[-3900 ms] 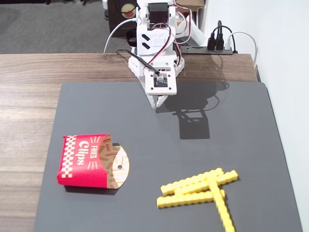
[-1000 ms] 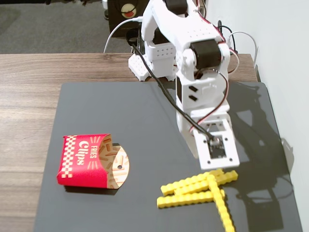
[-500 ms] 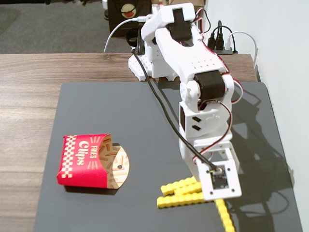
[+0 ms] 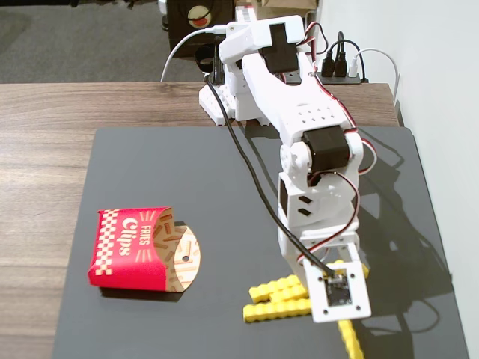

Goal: Grab a fry

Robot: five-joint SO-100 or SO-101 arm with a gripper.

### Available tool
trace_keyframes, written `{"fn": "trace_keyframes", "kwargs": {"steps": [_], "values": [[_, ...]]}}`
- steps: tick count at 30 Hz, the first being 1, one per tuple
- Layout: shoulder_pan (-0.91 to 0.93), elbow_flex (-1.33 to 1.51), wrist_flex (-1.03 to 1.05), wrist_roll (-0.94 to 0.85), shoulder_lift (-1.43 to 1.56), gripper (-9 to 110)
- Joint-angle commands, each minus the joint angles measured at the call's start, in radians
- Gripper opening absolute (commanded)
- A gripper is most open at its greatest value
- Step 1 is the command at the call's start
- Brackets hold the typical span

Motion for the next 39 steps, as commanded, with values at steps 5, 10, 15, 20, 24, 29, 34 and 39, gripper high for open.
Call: {"fn": "trace_keyframes", "kwargs": {"steps": [5,10,15,20,24,29,34,39], "values": [[-0.012,-0.080,-0.006,0.015,0.008,14],[-0.015,-0.091,-0.006,0.023,0.003,6],[-0.017,-0.091,-0.005,0.031,-0.006,2],[-0.020,-0.091,0.008,0.038,0.002,1],[-0.020,-0.091,0.041,0.057,0.037,1],[-0.009,-0.091,0.130,0.101,0.100,1],[0.018,-0.054,0.206,0.104,0.183,1],[0.037,0.164,0.202,0.100,0.385,1]]}}
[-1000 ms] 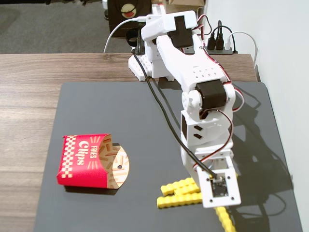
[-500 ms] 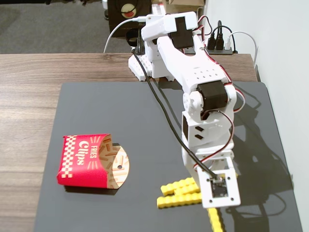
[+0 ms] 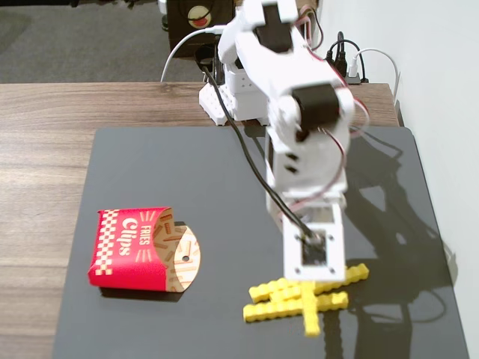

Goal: Grab a fry

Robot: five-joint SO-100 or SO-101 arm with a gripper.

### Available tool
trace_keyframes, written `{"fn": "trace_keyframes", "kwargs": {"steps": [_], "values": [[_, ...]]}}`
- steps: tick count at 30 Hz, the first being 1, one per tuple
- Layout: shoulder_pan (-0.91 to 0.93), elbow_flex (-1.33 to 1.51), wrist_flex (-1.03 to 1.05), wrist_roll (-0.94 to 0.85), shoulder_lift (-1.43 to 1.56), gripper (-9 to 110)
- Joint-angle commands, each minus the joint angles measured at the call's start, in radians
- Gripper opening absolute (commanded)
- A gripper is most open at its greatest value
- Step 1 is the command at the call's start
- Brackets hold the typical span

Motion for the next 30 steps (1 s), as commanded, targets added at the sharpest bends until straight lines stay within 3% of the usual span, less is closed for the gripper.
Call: {"fn": "trace_keyframes", "kwargs": {"steps": [1,12,30], "values": [[0.008,0.153,-0.011,-0.003,0.218,1],[0.100,0.607,-0.058,-0.067,0.632,1],[0.166,0.729,0.051,-0.126,0.894,1]]}}
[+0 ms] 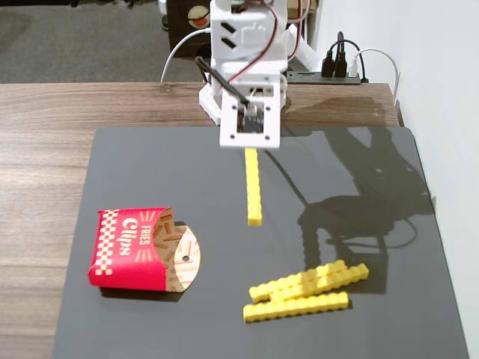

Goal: Grab a fry

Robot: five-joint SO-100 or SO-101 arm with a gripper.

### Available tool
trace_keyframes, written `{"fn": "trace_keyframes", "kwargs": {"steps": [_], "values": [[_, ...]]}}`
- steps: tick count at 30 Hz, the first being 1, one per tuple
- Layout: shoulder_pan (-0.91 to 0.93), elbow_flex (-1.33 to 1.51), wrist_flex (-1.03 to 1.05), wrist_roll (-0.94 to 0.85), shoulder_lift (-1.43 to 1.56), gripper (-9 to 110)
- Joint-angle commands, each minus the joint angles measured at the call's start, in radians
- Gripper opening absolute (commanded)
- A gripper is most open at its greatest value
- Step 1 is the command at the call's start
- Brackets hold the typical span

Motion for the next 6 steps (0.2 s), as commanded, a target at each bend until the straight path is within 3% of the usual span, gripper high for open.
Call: {"fn": "trace_keyframes", "kwargs": {"steps": [1,6], "values": [[-0.014,0.003,0.006,0.005,0.038,1],[-0.028,0.018,0.008,0.014,0.048,1]]}}
